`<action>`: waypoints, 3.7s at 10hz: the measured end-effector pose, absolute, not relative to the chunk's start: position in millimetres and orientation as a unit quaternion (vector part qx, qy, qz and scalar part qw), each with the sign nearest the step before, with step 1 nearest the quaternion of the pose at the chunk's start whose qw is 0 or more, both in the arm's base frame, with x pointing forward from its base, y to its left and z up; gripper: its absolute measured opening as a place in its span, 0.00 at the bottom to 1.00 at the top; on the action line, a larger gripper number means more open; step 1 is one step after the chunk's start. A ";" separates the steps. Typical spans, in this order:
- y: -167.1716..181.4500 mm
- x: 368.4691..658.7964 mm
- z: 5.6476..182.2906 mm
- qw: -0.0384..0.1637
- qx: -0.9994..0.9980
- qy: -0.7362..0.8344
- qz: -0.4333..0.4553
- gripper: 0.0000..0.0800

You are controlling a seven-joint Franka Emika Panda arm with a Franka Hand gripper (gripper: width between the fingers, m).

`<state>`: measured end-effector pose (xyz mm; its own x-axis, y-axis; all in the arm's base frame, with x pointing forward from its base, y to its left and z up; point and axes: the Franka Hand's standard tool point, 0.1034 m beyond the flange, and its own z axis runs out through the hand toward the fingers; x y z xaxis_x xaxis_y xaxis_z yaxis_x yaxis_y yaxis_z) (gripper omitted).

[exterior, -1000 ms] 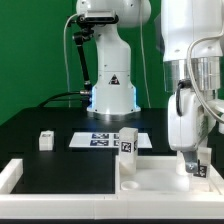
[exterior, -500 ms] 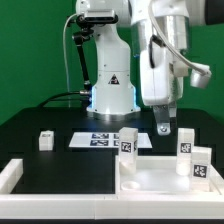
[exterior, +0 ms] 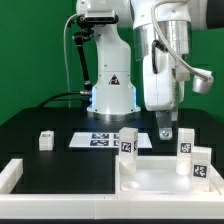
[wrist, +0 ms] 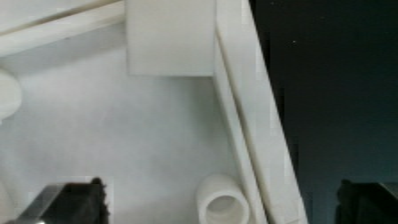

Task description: Assemble square table

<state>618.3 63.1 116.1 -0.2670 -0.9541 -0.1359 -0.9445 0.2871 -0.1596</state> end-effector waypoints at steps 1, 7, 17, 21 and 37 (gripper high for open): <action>60.9 616.6 115.4 0.102 -0.615 0.781 -0.026 0.81; -27.0 562.6 125.8 0.088 -0.802 0.587 -0.066 0.81; -134.4 486.0 82.8 0.039 -0.988 0.139 -0.046 0.81; -136.8 485.0 82.4 0.026 -0.998 0.017 -0.045 0.81; -172.8 397.7 39.0 -0.001 -0.923 -0.100 0.372 0.81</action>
Offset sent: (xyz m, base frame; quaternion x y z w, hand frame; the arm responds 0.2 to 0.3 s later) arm -0.0581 -0.0686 0.0198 0.0031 -0.0154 -0.2134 0.9768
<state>397.7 -172.8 39.0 0.7032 0.1839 -0.6868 0.1859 -0.9799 -0.0721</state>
